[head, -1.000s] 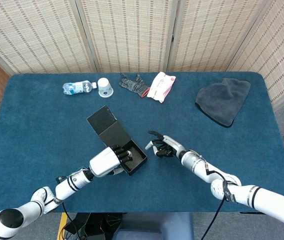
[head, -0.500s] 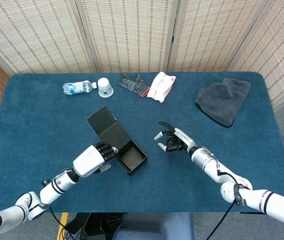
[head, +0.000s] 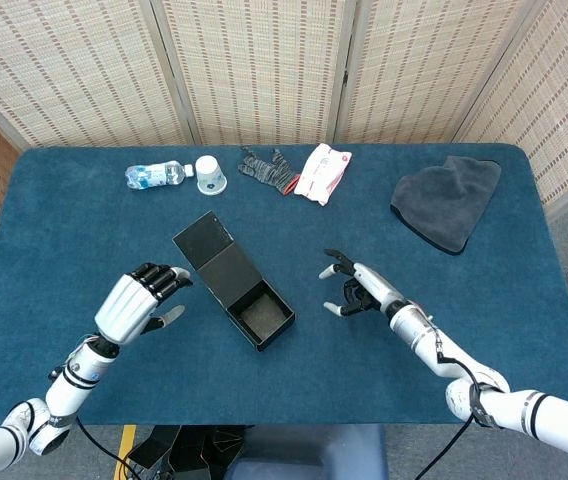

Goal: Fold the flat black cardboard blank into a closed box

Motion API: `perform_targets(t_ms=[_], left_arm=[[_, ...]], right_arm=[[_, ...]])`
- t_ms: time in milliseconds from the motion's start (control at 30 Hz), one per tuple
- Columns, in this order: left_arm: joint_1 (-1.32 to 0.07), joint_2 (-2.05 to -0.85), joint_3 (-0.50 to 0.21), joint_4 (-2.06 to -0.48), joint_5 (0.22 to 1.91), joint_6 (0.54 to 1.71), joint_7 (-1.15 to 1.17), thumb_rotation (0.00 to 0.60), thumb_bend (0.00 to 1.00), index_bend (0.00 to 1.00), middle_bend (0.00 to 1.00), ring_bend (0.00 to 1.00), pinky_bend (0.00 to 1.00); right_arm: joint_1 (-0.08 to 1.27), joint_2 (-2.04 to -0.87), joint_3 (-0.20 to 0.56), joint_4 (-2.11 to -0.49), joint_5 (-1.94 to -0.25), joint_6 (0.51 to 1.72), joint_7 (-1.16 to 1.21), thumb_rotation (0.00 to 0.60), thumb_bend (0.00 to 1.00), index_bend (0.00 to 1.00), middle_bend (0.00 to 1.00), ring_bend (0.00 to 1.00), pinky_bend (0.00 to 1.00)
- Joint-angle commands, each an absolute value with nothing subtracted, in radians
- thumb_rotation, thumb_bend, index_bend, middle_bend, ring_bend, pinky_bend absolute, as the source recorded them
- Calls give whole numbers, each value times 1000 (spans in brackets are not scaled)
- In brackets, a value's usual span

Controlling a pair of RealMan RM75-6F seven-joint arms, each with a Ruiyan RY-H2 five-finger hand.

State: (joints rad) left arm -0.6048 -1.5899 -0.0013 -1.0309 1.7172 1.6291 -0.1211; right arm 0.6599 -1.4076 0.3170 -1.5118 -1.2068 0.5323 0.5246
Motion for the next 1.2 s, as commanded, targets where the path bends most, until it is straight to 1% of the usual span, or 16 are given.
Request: perform_targets(t_ms=[33,133,433,933,1033,1100,1200], left_arm=[[-591,-1574,-9,-1041,1712,1639,-122,600,180,370,378,383,464],[-573,-1563,-23,-1048,1698,1652,-122,600,180,370,378,381,464],[-522,-1531,-43,-1046,1669,1673,-135,600,180,369,378,375,464],[-467,-1499,-62,-1053,1655,1693,-148,600,180,367,378,361,464],[-455,-1482,-60,-1073,1645,1676,-156,600,180,365,378,396,468],[-449,-1471,-59,-1094,1632,1658,-183,600,180,357,377,424,489],[-446,-1422,-34,-1157,1615,1579,-268,600,180,289,337,439,519]], right_arm=[[671,-1417,287,-1524,-1210,526,513,600,277,0,255,754,985],[676,-1445,283,-1522,-1211,529,541,600,295,0,255,754,985],[677,-1514,267,-1548,-1215,535,624,600,309,0,256,754,985],[686,-1619,250,-1541,-1232,588,651,600,316,0,256,749,985],[674,-1603,244,-1560,-1241,610,650,600,317,0,256,748,984],[661,-1579,241,-1586,-1255,631,651,600,317,0,256,747,984],[632,-1514,237,-1650,-1298,677,658,600,317,0,256,747,985]])
